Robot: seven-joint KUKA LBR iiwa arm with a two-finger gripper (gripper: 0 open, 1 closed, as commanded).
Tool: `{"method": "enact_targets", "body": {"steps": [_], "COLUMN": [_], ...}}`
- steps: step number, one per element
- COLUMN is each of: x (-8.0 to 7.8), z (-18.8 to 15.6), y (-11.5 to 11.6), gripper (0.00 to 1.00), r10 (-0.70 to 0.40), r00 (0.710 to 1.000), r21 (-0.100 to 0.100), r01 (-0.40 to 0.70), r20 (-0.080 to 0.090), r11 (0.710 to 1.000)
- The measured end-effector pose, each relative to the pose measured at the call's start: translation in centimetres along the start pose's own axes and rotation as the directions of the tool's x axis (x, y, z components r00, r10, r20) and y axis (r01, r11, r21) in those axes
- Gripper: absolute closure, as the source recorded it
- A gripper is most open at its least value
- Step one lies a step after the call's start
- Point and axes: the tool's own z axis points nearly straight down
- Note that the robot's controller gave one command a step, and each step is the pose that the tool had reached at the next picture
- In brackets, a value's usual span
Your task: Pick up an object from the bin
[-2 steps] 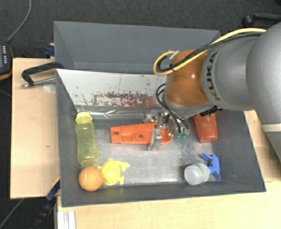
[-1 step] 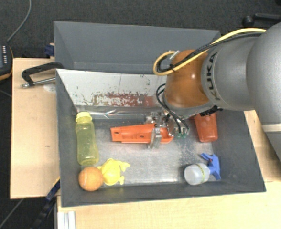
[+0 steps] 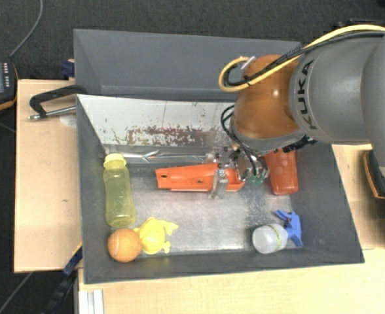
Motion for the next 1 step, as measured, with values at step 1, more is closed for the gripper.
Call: {"method": "enact_targets", "body": {"steps": [1], "x": [0.02], "z": [-4.88], "y": [0.15], "gripper": [1.0], "r10": [-0.02], "r00": [1.0], "r21": [0.0], "r01": [0.02], "r20": [0.004], "r11": [1.0]}}
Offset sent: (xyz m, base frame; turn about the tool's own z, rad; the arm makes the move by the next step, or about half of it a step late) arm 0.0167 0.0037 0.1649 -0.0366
